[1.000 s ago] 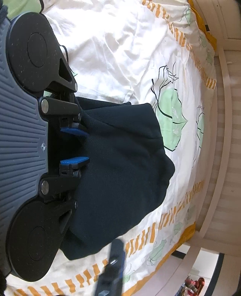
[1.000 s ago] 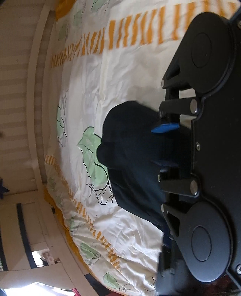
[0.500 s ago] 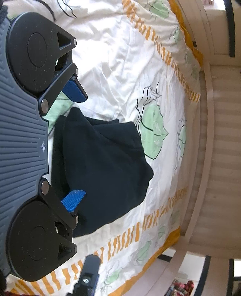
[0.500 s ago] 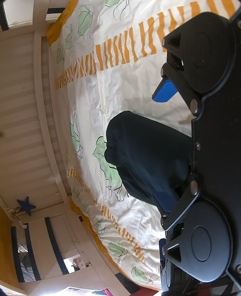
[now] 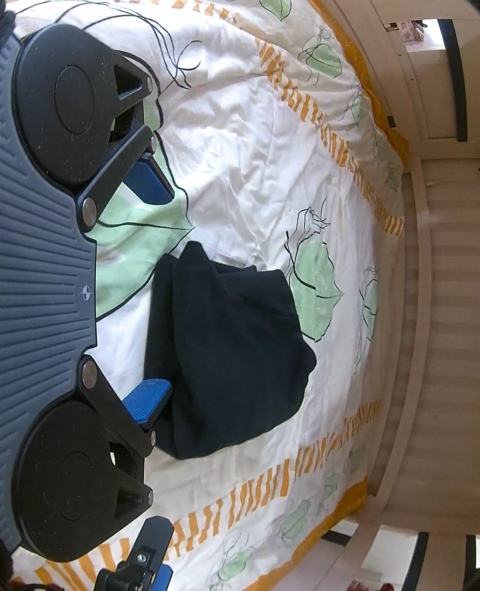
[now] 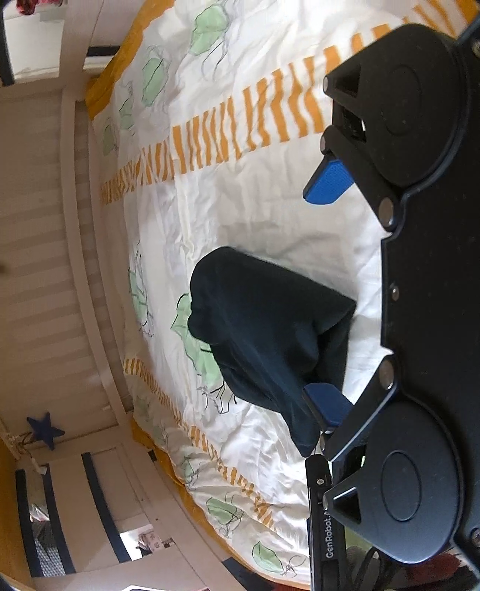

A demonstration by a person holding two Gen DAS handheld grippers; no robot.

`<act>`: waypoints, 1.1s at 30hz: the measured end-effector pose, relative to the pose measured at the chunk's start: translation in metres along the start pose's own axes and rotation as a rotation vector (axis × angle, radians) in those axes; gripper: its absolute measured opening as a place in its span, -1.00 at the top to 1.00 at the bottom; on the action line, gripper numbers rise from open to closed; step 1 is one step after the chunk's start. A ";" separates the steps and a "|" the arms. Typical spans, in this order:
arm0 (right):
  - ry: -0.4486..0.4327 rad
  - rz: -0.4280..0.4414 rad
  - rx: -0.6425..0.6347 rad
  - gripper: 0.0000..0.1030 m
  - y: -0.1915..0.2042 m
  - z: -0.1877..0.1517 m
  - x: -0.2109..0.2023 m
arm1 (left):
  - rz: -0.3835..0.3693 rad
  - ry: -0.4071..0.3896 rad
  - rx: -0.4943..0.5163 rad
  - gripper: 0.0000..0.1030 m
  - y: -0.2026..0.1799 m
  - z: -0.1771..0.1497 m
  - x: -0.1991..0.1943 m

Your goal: Fold large clothes

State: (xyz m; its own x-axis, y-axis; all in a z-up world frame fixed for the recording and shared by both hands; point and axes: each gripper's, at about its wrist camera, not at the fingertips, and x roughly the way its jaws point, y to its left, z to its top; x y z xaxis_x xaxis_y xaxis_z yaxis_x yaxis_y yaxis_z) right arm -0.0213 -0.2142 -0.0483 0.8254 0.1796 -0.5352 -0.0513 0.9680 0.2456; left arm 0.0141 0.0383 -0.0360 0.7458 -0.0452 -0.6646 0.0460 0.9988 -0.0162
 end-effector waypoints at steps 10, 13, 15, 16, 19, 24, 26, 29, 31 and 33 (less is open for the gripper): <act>0.066 -0.076 0.060 -0.99 -0.011 -0.011 -0.010 | -0.019 0.029 0.022 -0.97 -0.011 -0.012 -0.011; 0.080 -0.089 0.055 -0.99 -0.012 -0.014 -0.013 | -0.022 0.039 0.027 -0.97 -0.012 -0.015 -0.012; 0.085 -0.093 0.046 -0.99 -0.010 -0.015 -0.014 | -0.020 0.047 0.026 -0.97 -0.013 -0.016 -0.012; 0.087 -0.093 0.041 -0.99 -0.009 -0.016 -0.014 | -0.019 0.052 0.025 -0.97 -0.012 -0.017 -0.012; 0.092 -0.093 0.029 -0.99 -0.007 -0.016 -0.014 | -0.012 0.061 0.021 -0.97 -0.012 -0.019 -0.012; 0.090 -0.097 0.005 -0.99 -0.003 -0.015 -0.015 | -0.008 0.076 0.020 -0.97 -0.010 -0.022 -0.012; 0.089 -0.102 0.004 -0.99 -0.003 -0.015 -0.015 | -0.008 0.080 0.017 -0.97 -0.009 -0.023 -0.012; 0.079 -0.110 0.004 -0.99 -0.004 -0.013 -0.017 | -0.006 0.083 0.017 -0.97 -0.010 -0.023 -0.012; 0.075 -0.116 0.001 -0.99 -0.005 -0.011 -0.018 | -0.003 0.088 0.019 -0.97 -0.009 -0.024 -0.011; 0.075 -0.119 0.001 -0.99 -0.006 -0.010 -0.017 | 0.000 0.091 0.021 -0.97 -0.008 -0.024 -0.011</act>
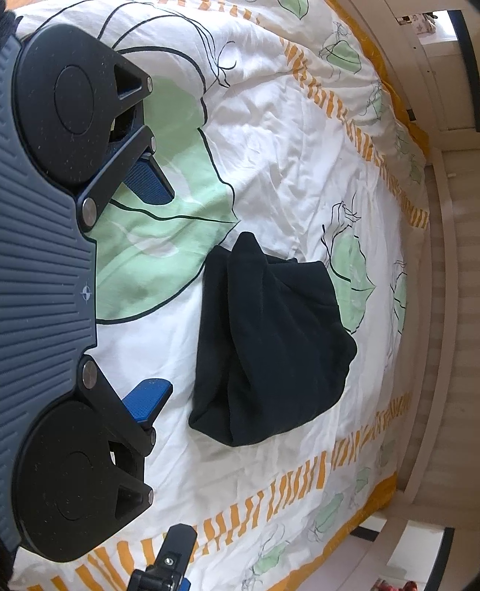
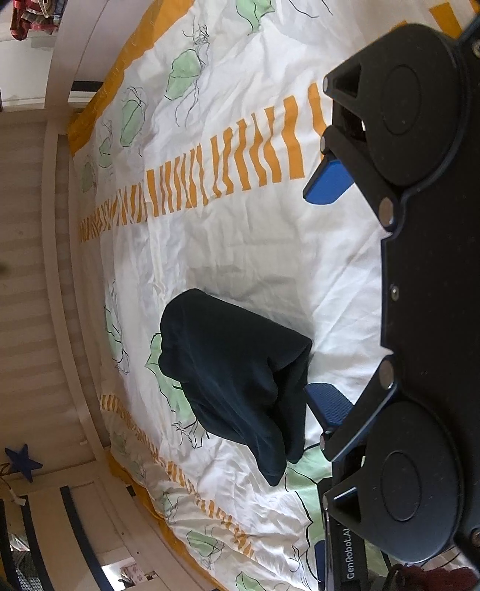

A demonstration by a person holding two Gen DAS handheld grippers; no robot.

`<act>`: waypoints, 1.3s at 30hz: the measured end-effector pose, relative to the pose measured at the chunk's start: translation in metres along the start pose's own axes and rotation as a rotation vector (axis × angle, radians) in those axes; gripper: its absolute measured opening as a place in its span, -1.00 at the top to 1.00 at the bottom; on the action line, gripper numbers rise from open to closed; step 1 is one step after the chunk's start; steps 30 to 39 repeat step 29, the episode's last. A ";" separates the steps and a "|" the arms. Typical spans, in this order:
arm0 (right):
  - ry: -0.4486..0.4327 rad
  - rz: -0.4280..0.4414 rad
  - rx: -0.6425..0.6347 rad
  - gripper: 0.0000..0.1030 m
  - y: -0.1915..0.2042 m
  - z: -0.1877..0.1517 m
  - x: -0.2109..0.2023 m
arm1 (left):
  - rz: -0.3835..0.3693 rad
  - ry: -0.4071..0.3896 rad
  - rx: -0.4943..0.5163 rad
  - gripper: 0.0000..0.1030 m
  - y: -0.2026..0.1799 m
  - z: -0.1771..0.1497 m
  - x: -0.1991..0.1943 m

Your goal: Fold large clothes

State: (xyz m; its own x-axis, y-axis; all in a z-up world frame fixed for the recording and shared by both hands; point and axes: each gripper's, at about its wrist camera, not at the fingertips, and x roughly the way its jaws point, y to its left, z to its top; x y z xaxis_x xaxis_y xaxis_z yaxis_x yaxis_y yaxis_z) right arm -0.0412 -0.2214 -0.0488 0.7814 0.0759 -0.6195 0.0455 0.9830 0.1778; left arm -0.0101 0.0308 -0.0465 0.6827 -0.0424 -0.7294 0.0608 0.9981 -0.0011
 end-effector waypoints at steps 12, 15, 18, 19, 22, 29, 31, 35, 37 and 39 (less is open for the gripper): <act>0.031 -0.002 -0.010 -0.99 0.002 0.001 0.008 | -0.002 0.015 -0.017 -0.97 0.004 -0.001 0.003; 0.034 -0.001 -0.006 -0.99 0.003 0.001 0.009 | -0.003 0.021 -0.021 -0.97 0.004 0.000 0.005; 0.038 -0.003 -0.005 -0.99 0.004 0.000 0.011 | -0.004 0.022 -0.022 -0.97 0.004 0.000 0.006; 0.040 -0.004 -0.005 -0.99 0.004 0.001 0.012 | -0.003 0.022 -0.022 -0.97 0.004 0.000 0.007; 0.050 -0.005 -0.003 -0.99 0.005 0.000 0.016 | -0.002 0.020 -0.016 -0.97 0.004 0.000 0.008; 0.068 -0.002 -0.008 -0.99 0.009 0.002 0.023 | -0.005 0.026 -0.014 -0.97 0.003 0.000 0.016; 0.068 -0.002 -0.008 -0.99 0.009 0.002 0.023 | -0.005 0.026 -0.014 -0.97 0.003 0.000 0.016; 0.068 -0.002 -0.008 -0.99 0.009 0.002 0.023 | -0.005 0.026 -0.014 -0.97 0.003 0.000 0.016; 0.068 -0.002 -0.008 -0.99 0.009 0.002 0.023 | -0.005 0.026 -0.014 -0.97 0.003 0.000 0.016; 0.068 -0.002 -0.008 -0.99 0.009 0.002 0.023 | -0.005 0.026 -0.014 -0.97 0.003 0.000 0.016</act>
